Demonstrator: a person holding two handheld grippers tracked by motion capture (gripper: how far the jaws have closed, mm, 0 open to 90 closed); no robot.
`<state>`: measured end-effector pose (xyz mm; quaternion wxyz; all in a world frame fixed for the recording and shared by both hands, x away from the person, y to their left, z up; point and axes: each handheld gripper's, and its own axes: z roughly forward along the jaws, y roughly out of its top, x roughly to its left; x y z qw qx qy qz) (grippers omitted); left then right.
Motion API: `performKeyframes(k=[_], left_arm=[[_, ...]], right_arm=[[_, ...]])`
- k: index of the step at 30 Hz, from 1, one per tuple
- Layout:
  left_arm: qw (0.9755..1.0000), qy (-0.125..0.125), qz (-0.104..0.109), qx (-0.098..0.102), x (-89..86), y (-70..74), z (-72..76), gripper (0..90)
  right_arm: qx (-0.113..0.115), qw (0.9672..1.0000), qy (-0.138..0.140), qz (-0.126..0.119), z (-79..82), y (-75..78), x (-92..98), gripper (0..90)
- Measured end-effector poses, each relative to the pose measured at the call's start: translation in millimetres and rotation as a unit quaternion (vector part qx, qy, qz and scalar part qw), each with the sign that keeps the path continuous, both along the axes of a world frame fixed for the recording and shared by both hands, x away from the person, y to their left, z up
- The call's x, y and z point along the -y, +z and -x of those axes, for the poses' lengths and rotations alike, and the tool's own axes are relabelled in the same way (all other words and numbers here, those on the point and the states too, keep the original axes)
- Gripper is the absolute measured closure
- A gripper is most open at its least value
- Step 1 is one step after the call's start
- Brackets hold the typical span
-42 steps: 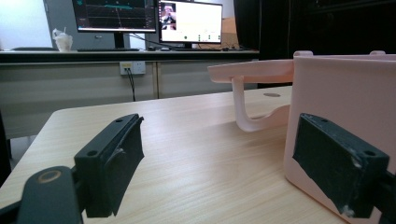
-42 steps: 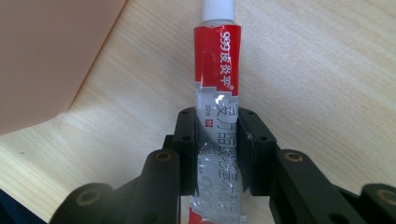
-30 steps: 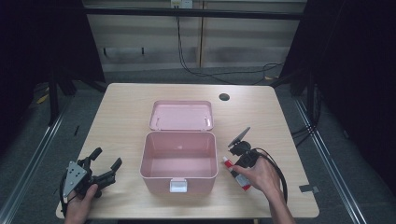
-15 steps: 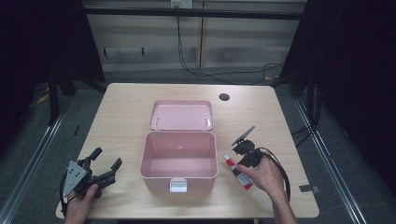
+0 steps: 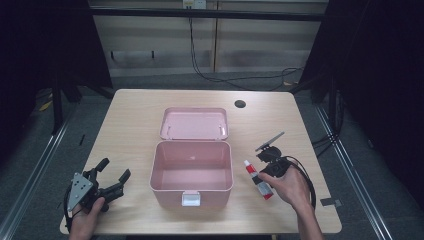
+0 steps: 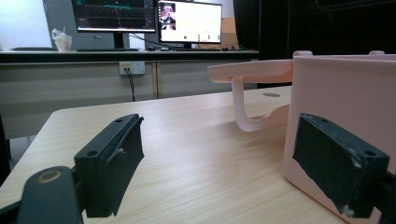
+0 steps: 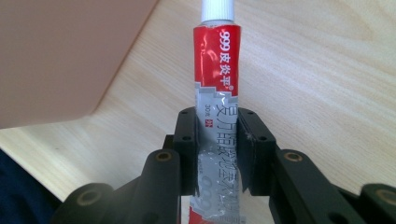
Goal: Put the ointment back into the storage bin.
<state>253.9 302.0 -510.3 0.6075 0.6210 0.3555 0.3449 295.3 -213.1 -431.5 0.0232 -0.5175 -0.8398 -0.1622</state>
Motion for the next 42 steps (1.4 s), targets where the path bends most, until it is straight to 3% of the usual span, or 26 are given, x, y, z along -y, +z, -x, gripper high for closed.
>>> performKeyframes(k=[12,14,19,20,22,28,33,42], left_arm=[[1.0,0.0,0.0,0.0,0.1,0.0,0.0,15.7],[1.0,0.0,0.0,0.0,0.0,0.0,0.0,15.7],[1.0,0.0,0.0,0.0,0.0,0.0,0.1,15.7],[1.0,0.0,0.0,0.0,0.0,0.0,0.0,15.7],[1.0,0.0,0.0,0.0,0.0,0.0,0.0,15.7],[1.0,0.0,0.0,0.0,0.0,0.0,0.1,15.7],[1.0,0.001,-0.001,0.0,-0.1,0.0,0.1,15.7],[1.0,0.001,0.0,0.0,0.1,0.0,0.0,15.7]], right_arm=[[0.034,0.9987,-0.01,-0.036,4.3,15.0,12.3,71.6],[0.049,0.998,-0.004,-0.039,5.4,18.4,13.3,71.6],[0.062,0.9968,0.003,-0.051,6.2,23.6,14.8,71.6],[0.074,0.9955,0.002,-0.058,6.7,25.8,16.0,71.5],[0.076,0.9954,0.002,-0.06,7.0,26.9,16.3,71.6],[0.112,0.9906,0.005,-0.078,10.0,36.4,17.5,71.5],[0.121,0.989,0.004,-0.086,11.2,40.0,18.6,71.5],[0.16,0.982,0.004,-0.101,13.3,49.2,23.0,71.5]])
